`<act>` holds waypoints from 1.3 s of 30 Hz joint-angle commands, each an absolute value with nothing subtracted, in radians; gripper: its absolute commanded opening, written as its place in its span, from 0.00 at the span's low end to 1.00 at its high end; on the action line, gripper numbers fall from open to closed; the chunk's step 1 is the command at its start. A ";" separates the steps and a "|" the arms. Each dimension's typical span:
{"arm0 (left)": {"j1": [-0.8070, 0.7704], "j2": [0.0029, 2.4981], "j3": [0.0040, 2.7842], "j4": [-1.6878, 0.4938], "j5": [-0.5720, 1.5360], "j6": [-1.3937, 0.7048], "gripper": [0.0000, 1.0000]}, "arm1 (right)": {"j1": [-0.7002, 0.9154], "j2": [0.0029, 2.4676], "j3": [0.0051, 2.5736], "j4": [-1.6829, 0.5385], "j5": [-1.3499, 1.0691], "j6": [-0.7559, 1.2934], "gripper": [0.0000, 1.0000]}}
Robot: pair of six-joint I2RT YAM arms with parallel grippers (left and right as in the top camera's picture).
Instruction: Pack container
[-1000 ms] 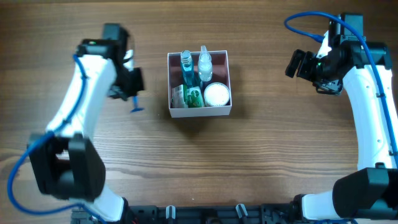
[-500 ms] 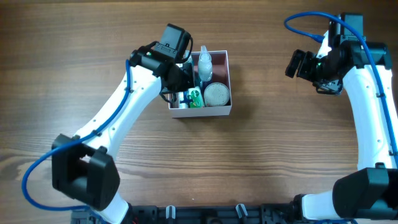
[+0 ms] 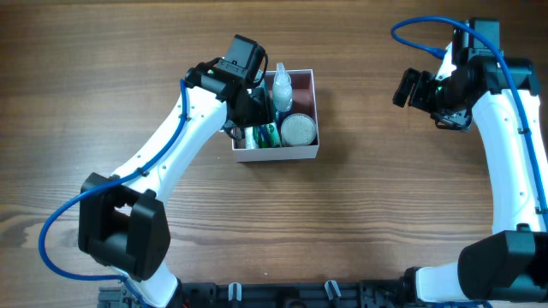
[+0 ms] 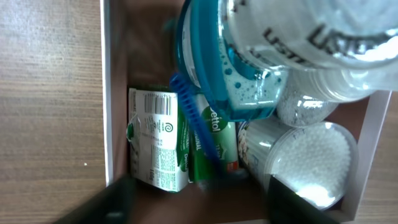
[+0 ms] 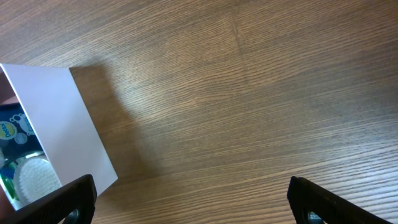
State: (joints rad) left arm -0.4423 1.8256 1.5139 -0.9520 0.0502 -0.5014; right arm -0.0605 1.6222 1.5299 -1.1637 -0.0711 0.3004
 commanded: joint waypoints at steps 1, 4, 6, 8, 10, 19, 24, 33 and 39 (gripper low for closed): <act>-0.439 1.835 1.520 -0.949 0.034 -0.502 0.78 | -0.059 1.633 1.529 -1.164 -0.079 0.282 1.00; -0.439 1.832 1.520 -0.949 0.003 -0.501 0.87 | -0.059 1.633 1.529 -1.163 -0.080 0.263 1.00; -0.439 1.822 1.520 -0.949 -0.030 -0.474 0.95 | -0.059 1.633 1.529 -1.151 -0.080 0.244 1.00; -0.439 1.802 1.520 -0.949 -0.106 -0.471 1.00 | -0.052 1.633 1.530 -1.128 -0.079 0.199 1.00; -0.431 1.776 1.520 -0.938 -0.186 -0.449 1.00 | -0.041 1.633 1.532 -1.096 -0.064 0.173 1.00; -0.224 1.720 1.520 -0.867 -0.229 -0.422 1.00 | 0.037 1.635 1.553 -0.889 -0.023 0.115 1.00; -0.114 1.721 1.520 -0.867 -0.229 -0.423 1.00 | 0.056 1.637 1.553 -0.775 -0.023 0.093 1.00; -0.049 1.703 1.520 -0.875 -0.228 -0.398 1.00 | 0.056 1.632 1.553 -0.713 -0.042 0.052 1.00; -0.042 1.576 1.497 -0.919 -0.191 -0.396 1.00 | 0.056 1.538 1.547 -0.836 -0.042 0.115 1.00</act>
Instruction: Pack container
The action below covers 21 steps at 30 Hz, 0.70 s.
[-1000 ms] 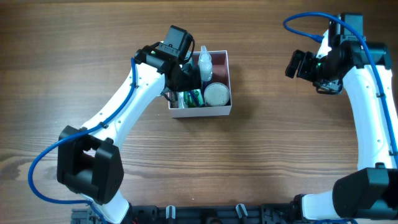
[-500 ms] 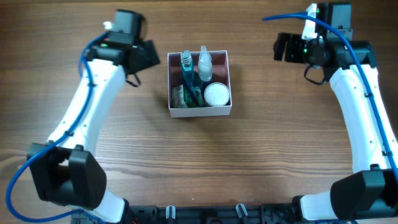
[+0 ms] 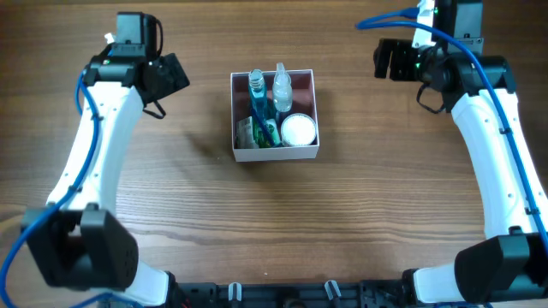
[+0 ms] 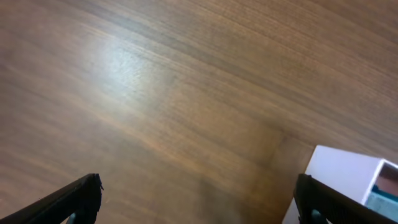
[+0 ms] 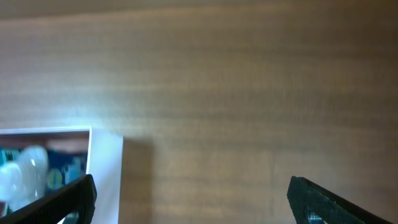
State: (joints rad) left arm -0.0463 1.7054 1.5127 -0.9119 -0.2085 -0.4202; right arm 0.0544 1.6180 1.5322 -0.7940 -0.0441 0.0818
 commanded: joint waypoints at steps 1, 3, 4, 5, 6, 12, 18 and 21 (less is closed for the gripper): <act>-0.044 1.542 1.481 -0.918 -0.191 -0.396 1.00 | 0.056 1.520 1.543 -0.845 -0.043 0.116 1.00; -0.053 1.454 1.420 -0.899 -0.184 -0.396 1.00 | 0.056 1.462 1.516 -0.860 -0.043 0.121 1.00; -0.056 1.422 1.394 -0.889 -0.184 -0.396 1.00 | 0.056 1.430 1.493 -0.856 -0.043 0.131 1.00; -0.062 1.375 1.354 -0.872 -0.184 -0.396 1.00 | 0.056 1.402 1.470 -0.850 -0.043 0.134 1.00; -0.067 1.327 1.311 -0.856 -0.184 -0.396 1.00 | 0.056 1.363 1.436 -0.840 -0.043 0.134 1.00; -0.098 0.982 1.012 -0.779 -0.184 -0.396 1.00 | 0.056 1.060 1.158 -0.736 -0.043 0.152 0.99; -0.105 0.632 0.803 -0.814 -0.105 -0.397 1.00 | 0.056 0.732 0.875 -0.711 -0.053 0.192 1.00; -0.105 0.502 0.744 -0.841 -0.105 -0.397 1.00 | 0.056 0.573 0.749 -0.741 -0.053 0.221 1.00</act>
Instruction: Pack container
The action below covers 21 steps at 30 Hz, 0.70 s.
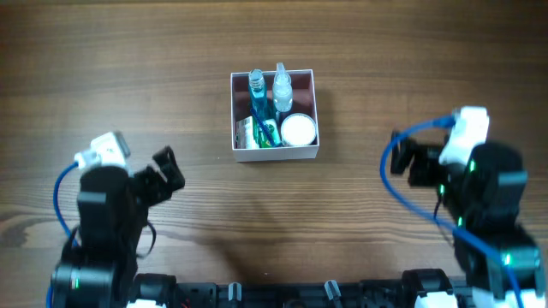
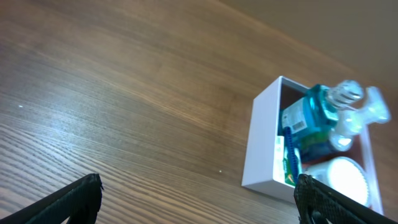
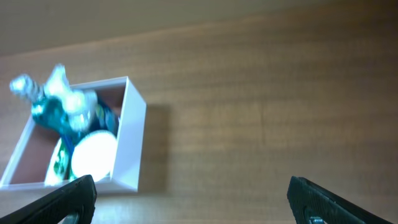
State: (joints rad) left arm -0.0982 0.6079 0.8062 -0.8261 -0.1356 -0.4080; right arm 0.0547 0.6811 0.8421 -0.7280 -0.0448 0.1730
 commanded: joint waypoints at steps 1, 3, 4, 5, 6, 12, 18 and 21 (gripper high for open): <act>-0.105 0.484 0.736 -0.842 -0.105 -0.397 1.00 | 0.056 0.547 0.731 -0.747 -0.052 0.220 1.00; -0.105 0.469 0.733 -0.842 -0.105 -0.397 1.00 | 0.056 0.517 0.716 -0.764 -0.035 0.220 1.00; -0.105 0.469 0.733 -0.842 -0.105 -0.397 1.00 | 0.056 0.513 0.715 -0.771 -0.028 0.220 1.00; -0.105 0.472 0.733 -0.842 -0.105 -0.397 1.00 | 0.056 0.513 0.715 -0.772 -0.028 0.221 1.00; -0.105 0.474 0.733 -0.842 -0.105 -0.397 1.00 | 0.056 0.515 0.715 -0.772 -0.027 0.220 1.00; -0.105 0.476 0.733 -0.843 -0.105 -0.397 1.00 | 0.056 0.533 0.715 -0.772 -0.027 0.220 1.00; -0.105 0.476 0.733 -0.843 -0.105 -0.397 1.00 | 0.056 0.553 0.715 -0.772 -0.027 0.220 1.00; -0.105 0.476 0.733 -0.843 -0.105 -0.397 1.00 | 0.056 0.557 0.715 -0.771 -0.019 0.209 1.00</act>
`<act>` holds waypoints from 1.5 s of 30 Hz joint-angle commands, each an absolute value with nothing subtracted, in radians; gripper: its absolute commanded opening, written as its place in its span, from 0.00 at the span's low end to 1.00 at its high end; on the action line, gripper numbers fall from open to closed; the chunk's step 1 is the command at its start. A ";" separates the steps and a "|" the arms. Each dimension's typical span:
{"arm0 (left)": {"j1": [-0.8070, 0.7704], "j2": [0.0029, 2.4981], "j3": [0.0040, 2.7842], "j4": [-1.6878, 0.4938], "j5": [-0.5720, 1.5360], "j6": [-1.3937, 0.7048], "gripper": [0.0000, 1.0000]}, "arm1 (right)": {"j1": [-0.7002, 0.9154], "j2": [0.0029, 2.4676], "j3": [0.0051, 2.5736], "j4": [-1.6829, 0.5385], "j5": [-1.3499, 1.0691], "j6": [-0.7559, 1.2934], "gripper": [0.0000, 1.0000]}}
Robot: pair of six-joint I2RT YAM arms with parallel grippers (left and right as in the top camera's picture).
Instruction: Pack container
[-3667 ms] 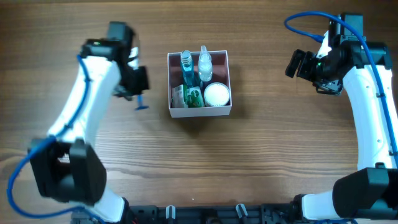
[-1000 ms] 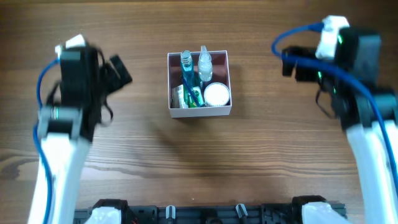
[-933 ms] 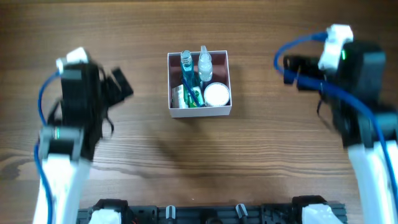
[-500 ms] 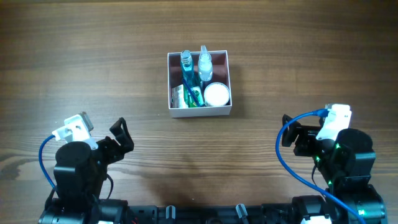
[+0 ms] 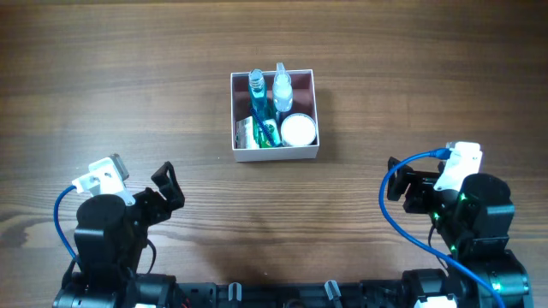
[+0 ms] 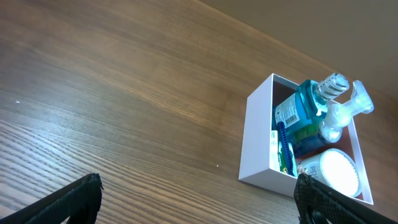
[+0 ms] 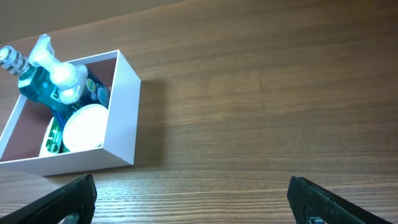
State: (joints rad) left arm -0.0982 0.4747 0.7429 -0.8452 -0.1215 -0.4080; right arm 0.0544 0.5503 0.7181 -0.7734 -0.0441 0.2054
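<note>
A white box (image 5: 309, 112) stands at the table's far middle, packed with a blue bottle (image 5: 256, 85), a clear spray bottle (image 5: 282, 84), a round white-lidded jar (image 5: 298, 130) and green packets (image 5: 264, 133). The same box (image 6: 258, 143) appears in the left wrist view, and the box (image 7: 122, 124) in the right wrist view. My left gripper (image 6: 199, 205) is open at the near left, far from the box. Also empty and open, my right gripper (image 7: 191, 202) sits at the near right.
Bare wooden tabletop (image 5: 385, 68) surrounds the box. Both arms are folded back at the near edge, the left arm (image 5: 107, 231) and the right arm (image 5: 467, 214). Blue cables loop beside each arm.
Both arms have drawn slightly further back toward the near edge. The box and its contents have not moved. Both grippers stay open and empty.
My left gripper was down in the box among the bottles and packets while the right hovered at the far right. Then both were raised at the far corners, away from the box. Later both arms were folded at the near edge, where they are now.
</note>
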 commanded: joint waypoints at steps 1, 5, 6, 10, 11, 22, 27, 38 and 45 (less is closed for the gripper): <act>-0.105 0.476 0.733 -0.843 -0.105 -0.397 1.00 | 0.056 0.558 0.715 -0.772 -0.019 0.209 1.00; -0.105 0.476 0.733 -0.843 -0.105 -0.397 1.00 | 0.058 0.553 0.712 -0.752 -0.015 0.212 1.00; -0.105 0.476 0.733 -0.843 -0.105 -0.397 1.00 | 0.058 0.553 0.711 -0.743 -0.023 0.209 1.00; -0.105 0.476 0.733 -0.843 -0.105 -0.397 1.00 | 0.058 0.485 0.676 -0.660 -0.031 0.159 1.00; -0.105 0.476 0.733 -0.843 -0.105 -0.397 1.00 | 0.058 0.447 0.643 -0.613 -0.044 0.137 1.00; -0.105 0.476 0.733 -0.843 -0.105 -0.397 1.00 | 0.058 0.050 0.145 -0.050 -0.159 0.032 1.00; -0.105 0.476 0.733 -0.843 -0.105 -0.397 1.00 | 0.058 0.003 0.038 0.152 -0.158 -0.075 1.00; -0.105 0.476 0.733 -0.843 -0.105 -0.397 1.00 | 0.059 0.002 0.005 0.002 -0.066 -0.266 1.00; -0.105 0.476 0.733 -0.843 -0.105 -0.397 1.00 | 0.059 0.010 0.005 0.002 -0.067 -0.262 1.00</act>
State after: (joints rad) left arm -0.0982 0.4747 0.7376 -0.8452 -0.1211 -0.4080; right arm 0.0547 0.0143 0.0059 -0.0010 -0.0891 -0.2451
